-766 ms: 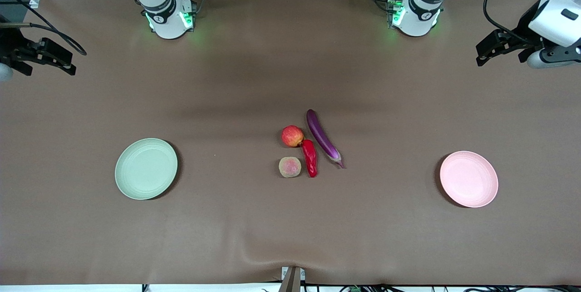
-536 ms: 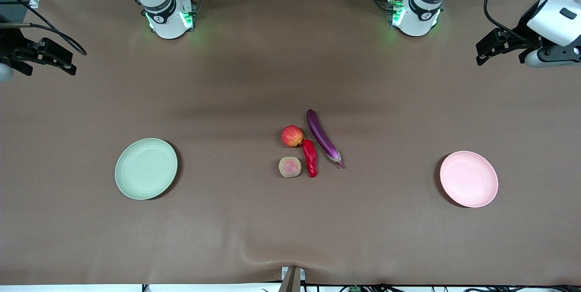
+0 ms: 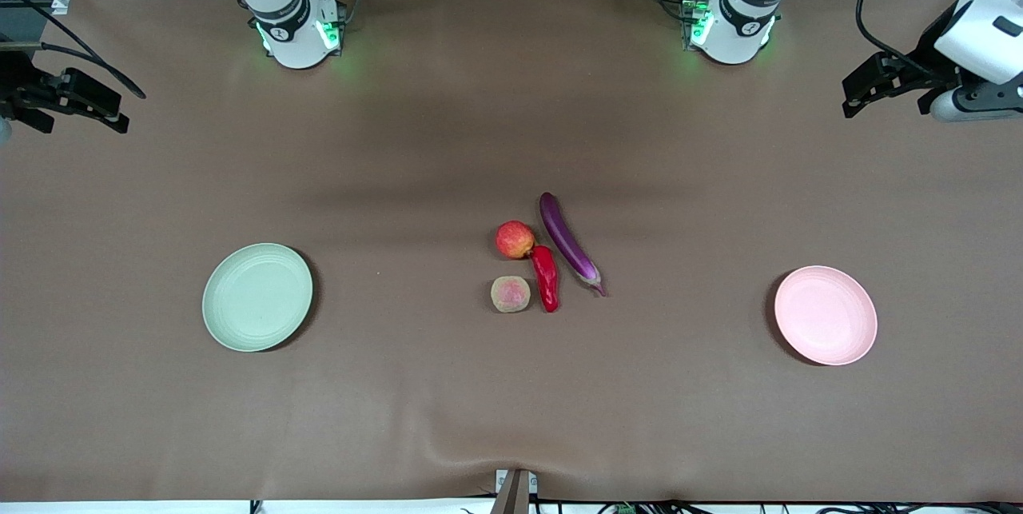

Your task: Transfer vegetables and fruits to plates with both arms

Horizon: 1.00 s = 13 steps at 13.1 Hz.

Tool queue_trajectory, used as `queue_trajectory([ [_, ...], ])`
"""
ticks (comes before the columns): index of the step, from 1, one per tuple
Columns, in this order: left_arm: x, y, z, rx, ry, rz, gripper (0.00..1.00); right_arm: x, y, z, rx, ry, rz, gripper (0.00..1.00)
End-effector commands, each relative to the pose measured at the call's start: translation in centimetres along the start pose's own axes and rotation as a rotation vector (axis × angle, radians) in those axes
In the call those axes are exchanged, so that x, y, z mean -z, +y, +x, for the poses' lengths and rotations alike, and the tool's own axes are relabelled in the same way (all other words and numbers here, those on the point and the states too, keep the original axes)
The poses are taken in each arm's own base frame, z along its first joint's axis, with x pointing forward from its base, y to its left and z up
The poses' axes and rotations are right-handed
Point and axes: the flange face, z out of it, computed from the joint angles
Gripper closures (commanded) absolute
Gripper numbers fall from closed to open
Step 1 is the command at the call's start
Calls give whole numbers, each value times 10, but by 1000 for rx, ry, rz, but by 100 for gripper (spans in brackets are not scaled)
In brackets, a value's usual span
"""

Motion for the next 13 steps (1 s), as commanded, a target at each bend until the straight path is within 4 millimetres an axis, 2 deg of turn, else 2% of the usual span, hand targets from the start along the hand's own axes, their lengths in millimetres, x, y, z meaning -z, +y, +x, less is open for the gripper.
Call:
queue_trajectory([
  [1,4,8,0,-21,-4,11,0,2,5,-10,6,0,22,0],
  [9,2,9,0,-18,-7,11,0,2,11,-9,-6,-1,22,0],
  [13,-8,16,2,21,-26,10,0,2,10,-9,-3,-1,22,0],
])
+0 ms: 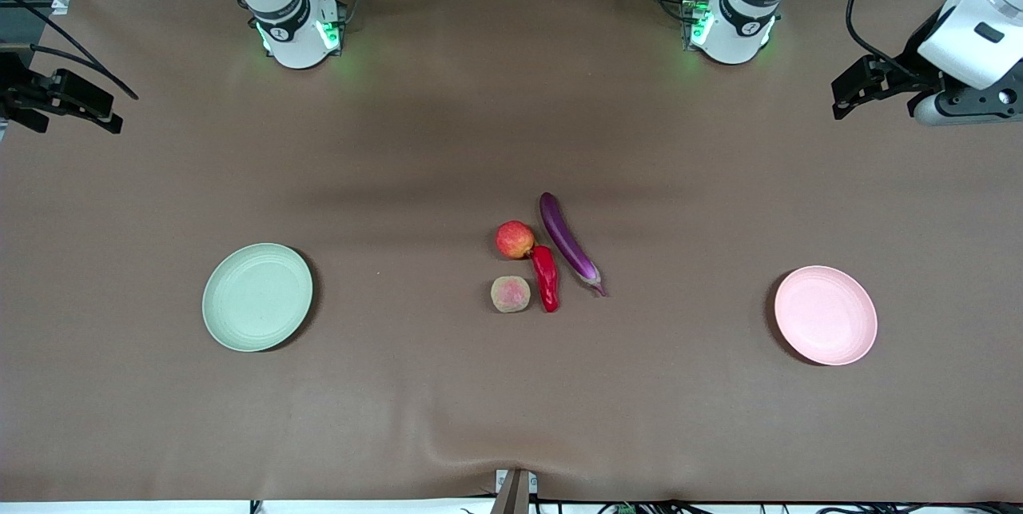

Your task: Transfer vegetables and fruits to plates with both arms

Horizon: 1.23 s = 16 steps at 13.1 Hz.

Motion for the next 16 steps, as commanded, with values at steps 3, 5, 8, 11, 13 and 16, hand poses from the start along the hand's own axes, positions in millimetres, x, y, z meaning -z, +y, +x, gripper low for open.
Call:
queue_trajectory([
  [3,-31,38,15,84,-51,9,0,3,2,-9,12,2,16,0],
  [5,-56,67,28,95,-42,-6,0,2,4,-9,8,-1,19,0],
  [8,-104,106,48,126,-71,-10,0,2,4,-9,9,-1,19,0],
  [11,-157,164,41,176,-60,-10,0,2,4,-9,9,-1,19,0],
  [13,-202,201,22,242,-14,5,0,2,4,-9,8,-1,19,0],
  [16,-264,252,19,418,6,-41,0,2,5,-9,6,-1,19,0],
])
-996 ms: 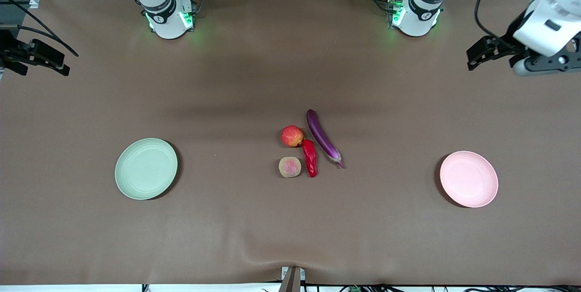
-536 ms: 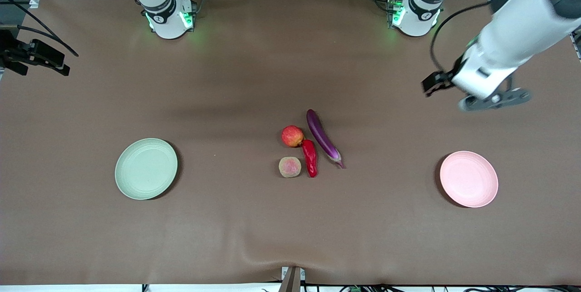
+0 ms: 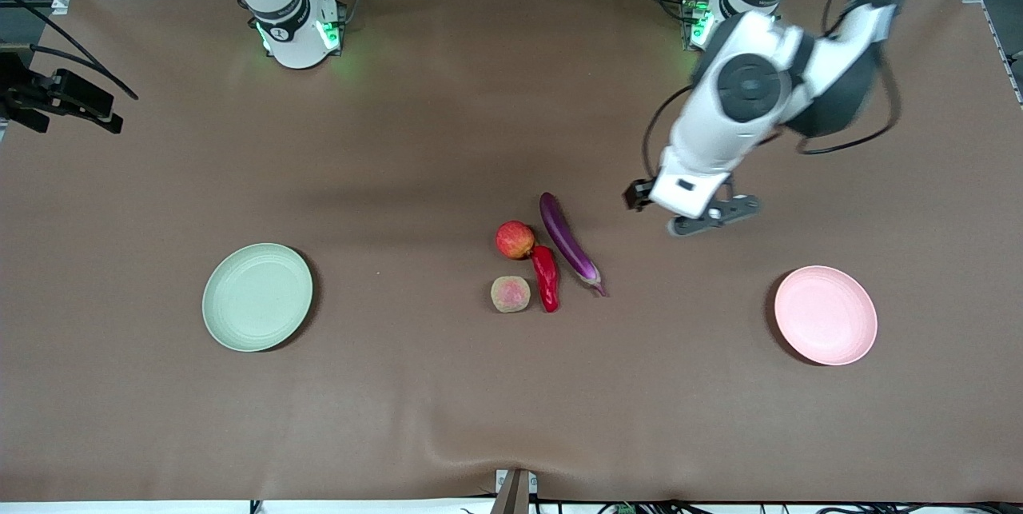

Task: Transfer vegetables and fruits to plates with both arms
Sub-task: 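Reach the left gripper down to the purple eggplant and grasp it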

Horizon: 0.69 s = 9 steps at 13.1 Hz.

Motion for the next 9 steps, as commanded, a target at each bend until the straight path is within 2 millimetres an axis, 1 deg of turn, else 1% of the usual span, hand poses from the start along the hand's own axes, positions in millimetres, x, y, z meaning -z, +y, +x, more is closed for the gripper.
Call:
queue_trajectory([
  [1,-53,41,-17,133,19,-41,2,3,8,-9,1,2,17,0],
  [2,-74,54,-20,176,32,-60,4,3,8,-9,1,2,17,0],
  [4,-112,67,-11,206,76,-65,6,2,8,-9,1,0,17,0],
  [6,-138,87,-3,247,74,-65,9,3,8,-9,0,2,17,0],
  [7,-149,94,3,268,64,-69,11,2,8,-9,0,0,17,0],
  [9,-169,104,1,267,47,-61,18,3,8,-9,2,2,18,0],
])
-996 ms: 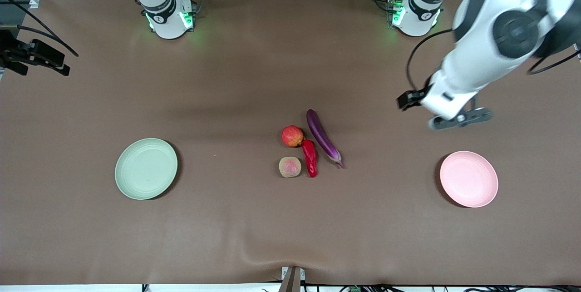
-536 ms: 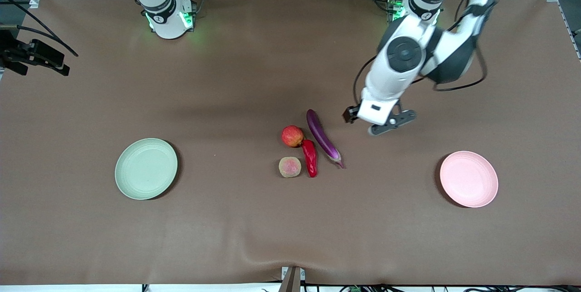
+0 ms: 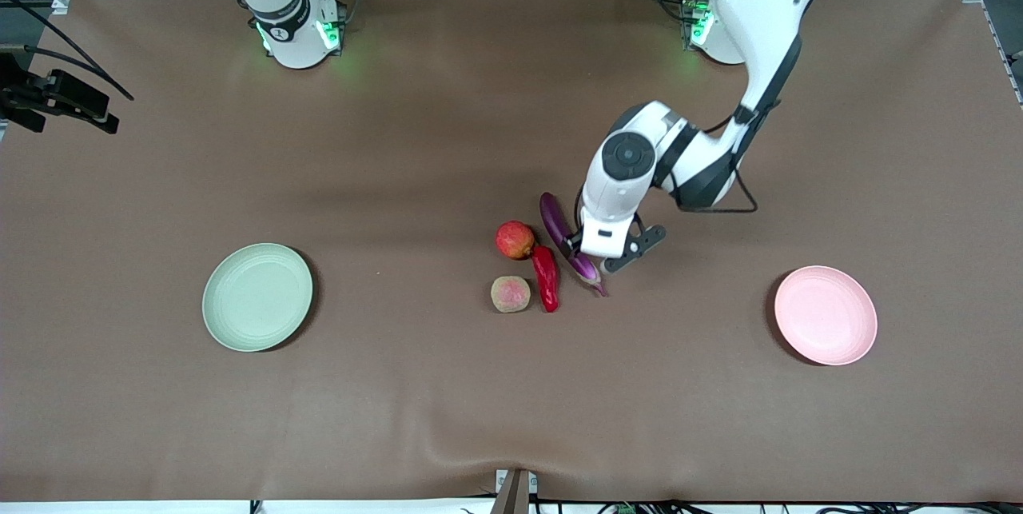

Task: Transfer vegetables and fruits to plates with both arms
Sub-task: 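Reach the left gripper down to the purple eggplant and grasp it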

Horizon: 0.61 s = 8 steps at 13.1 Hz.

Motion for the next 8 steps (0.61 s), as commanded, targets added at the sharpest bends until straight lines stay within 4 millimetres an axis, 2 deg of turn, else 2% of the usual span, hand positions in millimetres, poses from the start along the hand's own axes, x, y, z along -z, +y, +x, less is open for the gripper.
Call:
queue_trajectory([
  [1,-20,20,-1,15,5,3,21,3,3,-9,11,2,16,0],
  [3,-38,20,-6,8,-9,19,24,2,2,-9,11,1,17,0],
  [5,-47,19,-6,10,-13,18,29,3,2,-9,11,2,17,0],
  [6,-53,18,-5,9,-15,25,43,3,2,-9,11,2,17,0],
  [7,-54,17,-5,-3,-11,25,75,3,3,-9,11,2,16,0],
  [8,-53,18,-4,-23,12,22,100,2,3,-9,11,1,16,0],
])
